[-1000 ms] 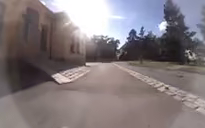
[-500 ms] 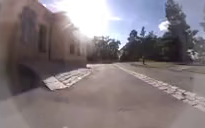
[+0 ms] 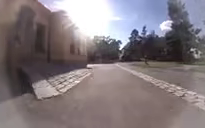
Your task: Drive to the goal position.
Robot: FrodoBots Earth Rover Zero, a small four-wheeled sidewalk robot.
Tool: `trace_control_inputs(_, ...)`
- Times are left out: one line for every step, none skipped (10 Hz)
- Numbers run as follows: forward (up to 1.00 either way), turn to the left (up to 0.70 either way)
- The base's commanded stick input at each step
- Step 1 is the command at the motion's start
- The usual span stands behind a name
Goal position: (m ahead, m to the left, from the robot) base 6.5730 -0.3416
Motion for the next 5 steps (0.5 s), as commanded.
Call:
trace_control_inputs(1.0, 0.0)
trace_control_inputs(1.0, 0.0)
trace_control_inputs(1.0, 0.0)
trace_control_inputs(1.0, 0.0)
trace_control_inputs(1.0, -0.17)
